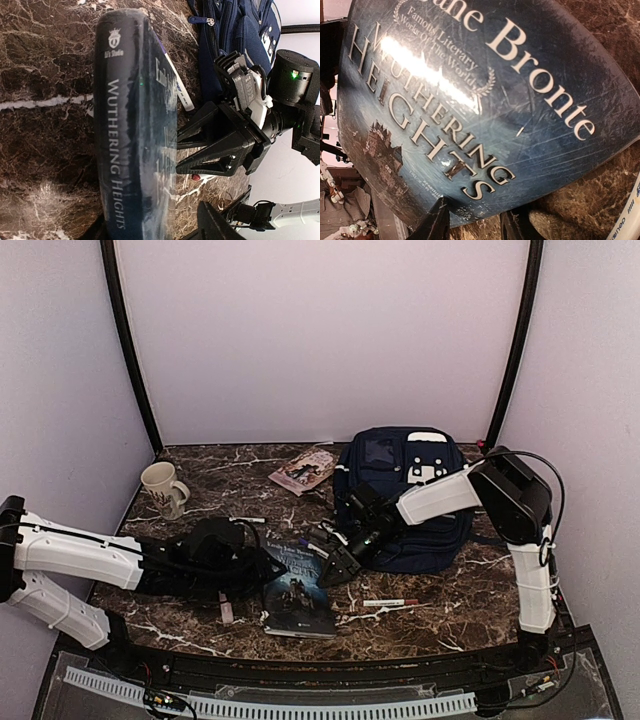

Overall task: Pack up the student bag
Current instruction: Pick up the book at the center of the board, then pass from the left arm to the right, then pick up the largest pocket of the bag from the student bag.

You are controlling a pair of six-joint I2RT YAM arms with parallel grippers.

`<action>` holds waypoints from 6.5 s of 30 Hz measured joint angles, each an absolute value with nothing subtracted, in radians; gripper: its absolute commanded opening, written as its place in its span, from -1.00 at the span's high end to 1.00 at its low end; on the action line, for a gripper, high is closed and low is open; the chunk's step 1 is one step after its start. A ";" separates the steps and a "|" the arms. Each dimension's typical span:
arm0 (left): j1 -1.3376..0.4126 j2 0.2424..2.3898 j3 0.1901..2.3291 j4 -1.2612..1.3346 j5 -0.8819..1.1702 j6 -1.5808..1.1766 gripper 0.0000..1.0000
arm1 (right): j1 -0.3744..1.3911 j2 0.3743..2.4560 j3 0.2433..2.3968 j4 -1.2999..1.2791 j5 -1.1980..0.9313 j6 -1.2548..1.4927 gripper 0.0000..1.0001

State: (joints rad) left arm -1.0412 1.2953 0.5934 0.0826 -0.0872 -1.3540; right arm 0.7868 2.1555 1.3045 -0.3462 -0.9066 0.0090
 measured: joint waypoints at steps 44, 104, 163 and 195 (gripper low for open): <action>-0.895 1.187 0.900 -0.035 -0.041 -0.934 1.00 | 0.429 1.428 1.263 -0.605 -0.735 -0.194 -0.49; -0.697 2.003 1.269 1.201 0.559 -1.171 1.00 | 0.275 1.512 1.043 0.275 -1.193 0.652 0.51; -1.042 2.394 2.046 -0.366 0.305 0.372 0.10 | -0.330 1.245 0.778 -0.101 -1.102 0.236 1.00; -1.044 2.429 2.162 -0.268 0.124 0.247 1.00 | -0.422 1.191 1.103 -0.642 -1.074 0.003 1.00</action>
State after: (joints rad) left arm -1.0435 2.4294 2.1616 -0.2680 0.1242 0.2474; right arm -0.4217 1.1912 1.1027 -0.6422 -1.0744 0.0029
